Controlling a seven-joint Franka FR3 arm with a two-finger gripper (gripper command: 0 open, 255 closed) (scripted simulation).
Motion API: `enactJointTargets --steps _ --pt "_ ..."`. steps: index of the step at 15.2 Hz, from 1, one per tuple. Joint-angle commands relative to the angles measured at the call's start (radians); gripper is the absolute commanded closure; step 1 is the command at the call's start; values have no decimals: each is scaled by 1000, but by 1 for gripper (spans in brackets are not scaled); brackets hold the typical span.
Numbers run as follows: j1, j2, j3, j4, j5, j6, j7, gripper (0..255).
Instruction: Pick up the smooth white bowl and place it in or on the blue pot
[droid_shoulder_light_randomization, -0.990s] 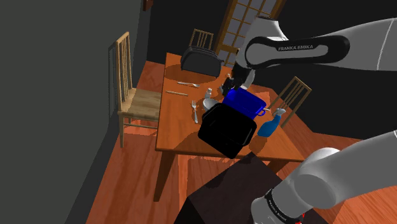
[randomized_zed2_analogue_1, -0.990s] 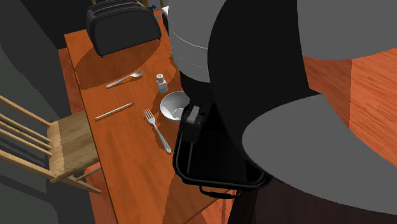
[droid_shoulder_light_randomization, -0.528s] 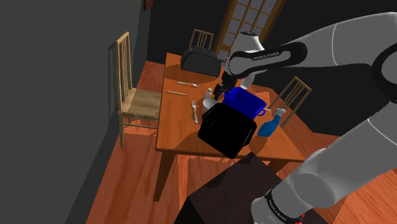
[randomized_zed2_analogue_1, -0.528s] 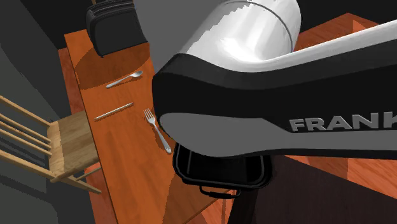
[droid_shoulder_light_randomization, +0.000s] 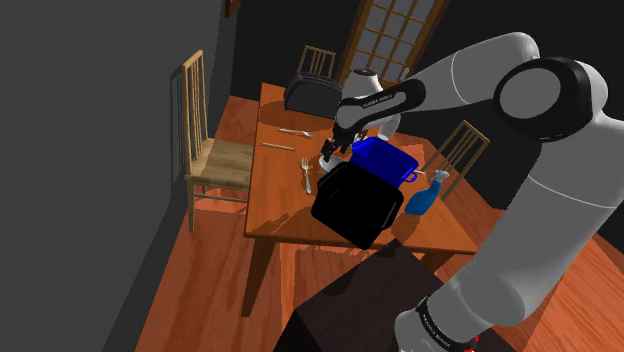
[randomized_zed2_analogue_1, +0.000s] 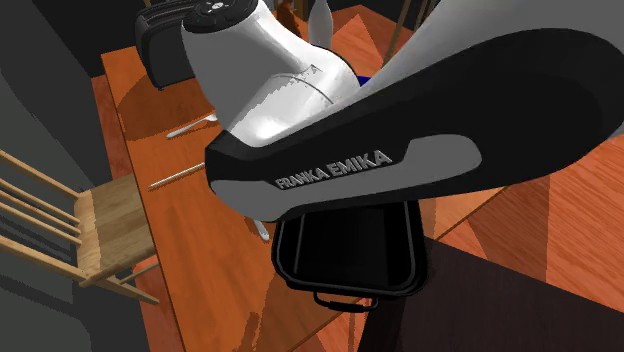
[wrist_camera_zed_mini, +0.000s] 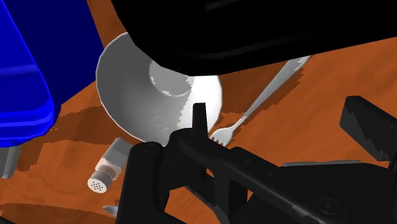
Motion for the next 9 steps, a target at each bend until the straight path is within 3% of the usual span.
enactJointTargets --steps 1,6,9 --pt "-8 83 -3 62 3 21 -8 0" --pt "-27 263 -5 217 12 44 -21 0" --pt "-32 294 -6 221 13 71 -22 0"
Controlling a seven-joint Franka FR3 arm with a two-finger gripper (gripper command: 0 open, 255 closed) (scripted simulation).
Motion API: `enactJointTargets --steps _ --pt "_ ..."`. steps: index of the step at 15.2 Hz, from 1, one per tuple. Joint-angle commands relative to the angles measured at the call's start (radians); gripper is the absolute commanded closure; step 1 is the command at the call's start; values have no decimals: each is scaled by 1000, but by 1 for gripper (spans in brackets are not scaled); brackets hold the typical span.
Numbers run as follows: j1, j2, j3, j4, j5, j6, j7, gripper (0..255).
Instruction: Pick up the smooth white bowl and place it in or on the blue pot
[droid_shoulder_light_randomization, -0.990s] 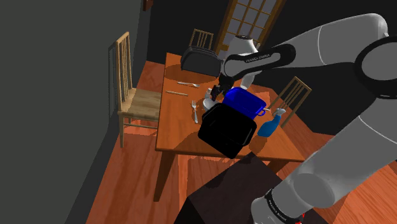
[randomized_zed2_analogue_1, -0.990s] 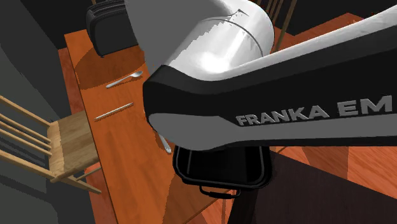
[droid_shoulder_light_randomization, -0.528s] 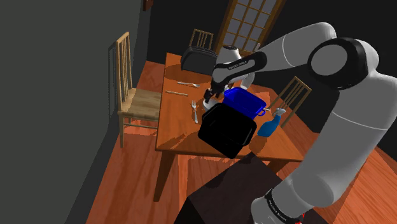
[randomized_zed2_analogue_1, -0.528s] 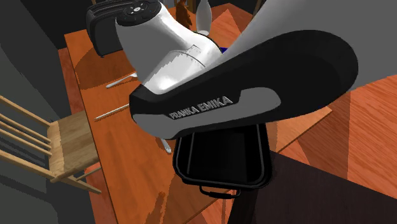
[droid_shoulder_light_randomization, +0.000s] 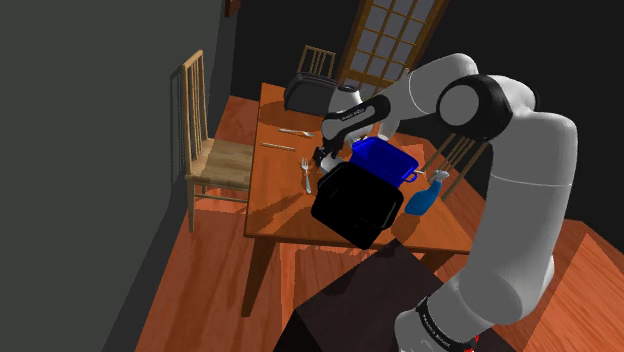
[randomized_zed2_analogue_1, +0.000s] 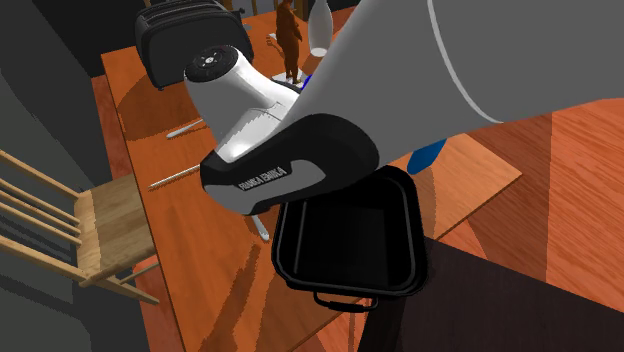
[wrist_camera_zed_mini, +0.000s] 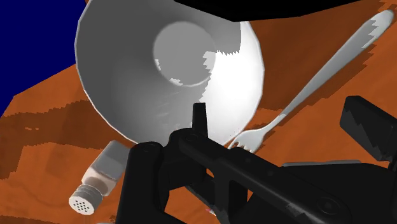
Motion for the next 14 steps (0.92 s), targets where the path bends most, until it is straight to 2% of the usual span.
enactJointTargets --steps 1,5,12,13,14 --pt "-4 27 0 12 1 16 -2 0" --pt "-10 65 0 20 2 47 -2 0" --pt "-10 65 0 20 2 46 -2 0" --pt "-10 65 0 20 2 46 -2 255" --pt "-10 65 0 20 2 46 -2 255"
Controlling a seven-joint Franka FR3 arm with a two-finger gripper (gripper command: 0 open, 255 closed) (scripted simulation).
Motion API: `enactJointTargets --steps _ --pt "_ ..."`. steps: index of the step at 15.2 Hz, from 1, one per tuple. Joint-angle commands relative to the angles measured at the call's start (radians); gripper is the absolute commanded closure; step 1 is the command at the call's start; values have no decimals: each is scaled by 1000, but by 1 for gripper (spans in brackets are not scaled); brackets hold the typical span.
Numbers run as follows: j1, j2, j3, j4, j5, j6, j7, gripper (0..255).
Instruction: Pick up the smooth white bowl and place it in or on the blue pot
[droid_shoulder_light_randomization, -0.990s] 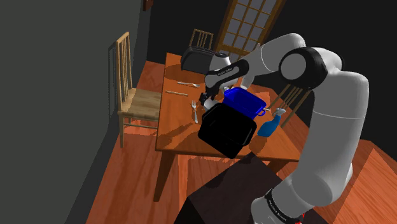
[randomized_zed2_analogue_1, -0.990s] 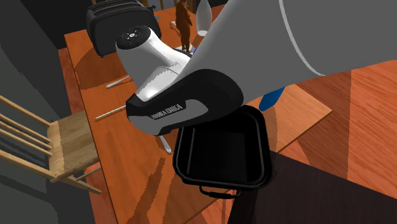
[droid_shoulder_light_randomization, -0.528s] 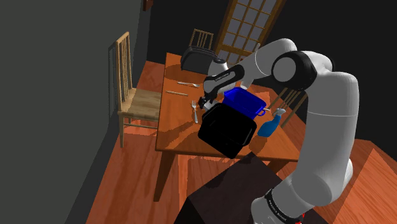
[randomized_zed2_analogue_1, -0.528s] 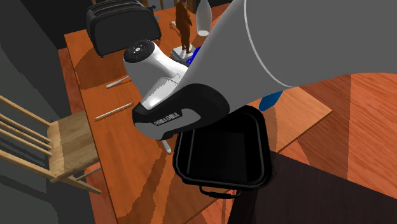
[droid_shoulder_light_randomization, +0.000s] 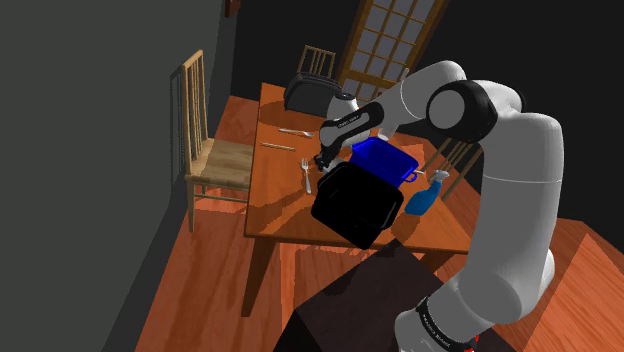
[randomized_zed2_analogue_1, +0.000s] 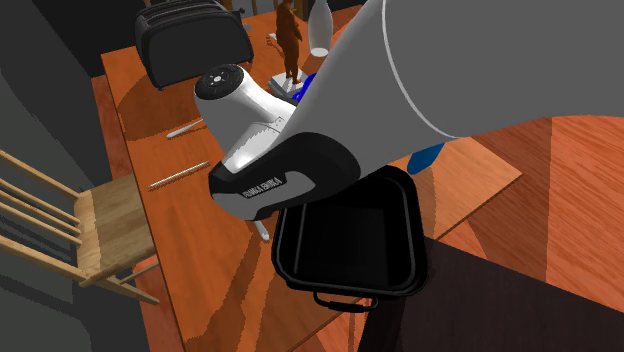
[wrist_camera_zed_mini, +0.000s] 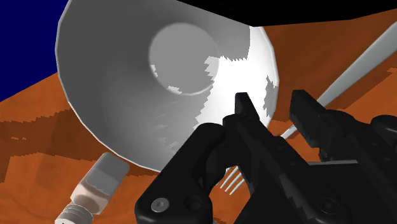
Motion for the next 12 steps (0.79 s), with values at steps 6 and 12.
enactJointTargets --steps 6,12 --pt "0 0 0 0 0 0 0 255" --pt "1 -38 0 0 1 -38 -7 255"
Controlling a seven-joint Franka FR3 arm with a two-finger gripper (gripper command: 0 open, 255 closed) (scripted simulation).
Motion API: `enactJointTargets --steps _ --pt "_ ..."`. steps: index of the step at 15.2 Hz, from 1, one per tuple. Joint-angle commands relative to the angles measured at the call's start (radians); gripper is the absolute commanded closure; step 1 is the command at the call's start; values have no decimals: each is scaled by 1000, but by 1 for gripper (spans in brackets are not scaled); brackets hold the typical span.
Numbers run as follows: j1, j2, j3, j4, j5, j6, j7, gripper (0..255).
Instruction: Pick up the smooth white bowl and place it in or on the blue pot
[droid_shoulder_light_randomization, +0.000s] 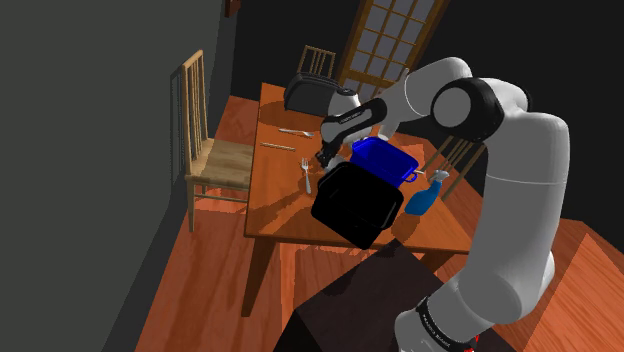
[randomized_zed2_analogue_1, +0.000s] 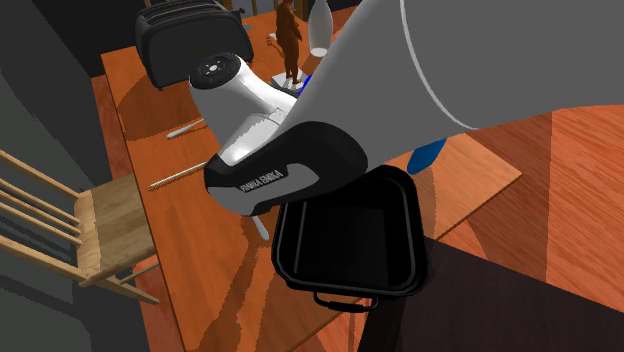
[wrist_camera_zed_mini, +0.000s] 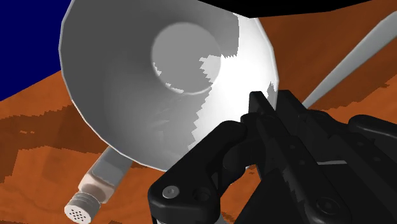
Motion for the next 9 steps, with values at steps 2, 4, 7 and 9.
enactJointTargets --steps 2,4,7,9 --pt "-1 -26 0 4 2 -29 -7 255" --pt "0 -44 0 6 2 -49 -11 255" --pt "0 -69 1 12 3 -79 -16 255" --pt "1 -85 1 16 4 -100 -19 255"
